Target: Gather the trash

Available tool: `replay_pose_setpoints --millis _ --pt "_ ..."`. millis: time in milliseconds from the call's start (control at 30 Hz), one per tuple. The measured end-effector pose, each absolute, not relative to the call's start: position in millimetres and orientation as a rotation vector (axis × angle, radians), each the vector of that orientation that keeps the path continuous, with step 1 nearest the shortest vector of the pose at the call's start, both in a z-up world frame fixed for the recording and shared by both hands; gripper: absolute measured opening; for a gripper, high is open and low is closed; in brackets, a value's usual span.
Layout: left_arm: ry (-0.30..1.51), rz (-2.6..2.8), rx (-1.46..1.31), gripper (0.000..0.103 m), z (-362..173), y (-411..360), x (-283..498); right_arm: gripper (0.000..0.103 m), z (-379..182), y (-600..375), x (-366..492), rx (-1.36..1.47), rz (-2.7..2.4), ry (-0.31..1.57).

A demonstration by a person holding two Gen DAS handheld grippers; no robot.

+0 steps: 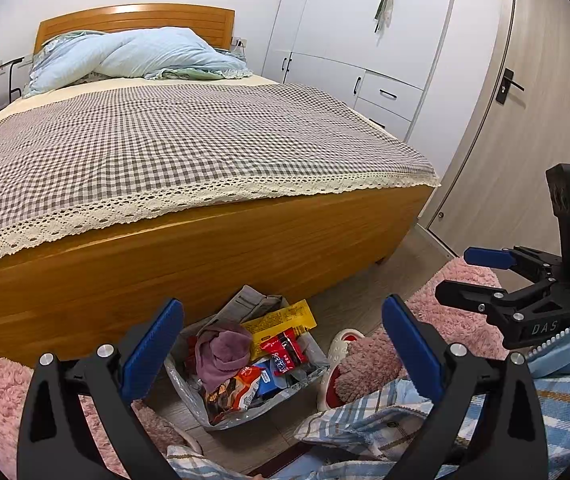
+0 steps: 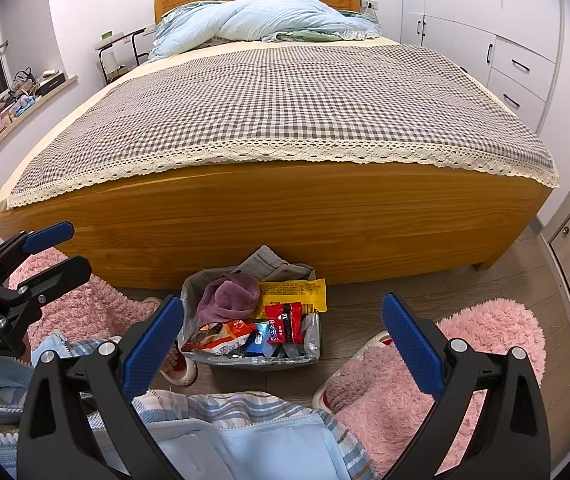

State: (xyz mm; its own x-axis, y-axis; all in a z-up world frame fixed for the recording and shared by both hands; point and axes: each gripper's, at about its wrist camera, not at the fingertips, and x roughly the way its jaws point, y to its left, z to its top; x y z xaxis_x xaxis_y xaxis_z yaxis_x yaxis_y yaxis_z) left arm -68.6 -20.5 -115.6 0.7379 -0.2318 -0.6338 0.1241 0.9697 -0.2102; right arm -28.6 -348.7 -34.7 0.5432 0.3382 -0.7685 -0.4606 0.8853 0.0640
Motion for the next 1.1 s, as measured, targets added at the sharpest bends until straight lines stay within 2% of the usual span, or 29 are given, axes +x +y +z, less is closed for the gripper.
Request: replay_pose_setpoints --millis 1100 --pt "0.717 -0.185 -0.165 0.096 -116.7 -26.9 -68.8 0.095 -35.8 -349.6 -27.5 -0.152 0.481 0.881"
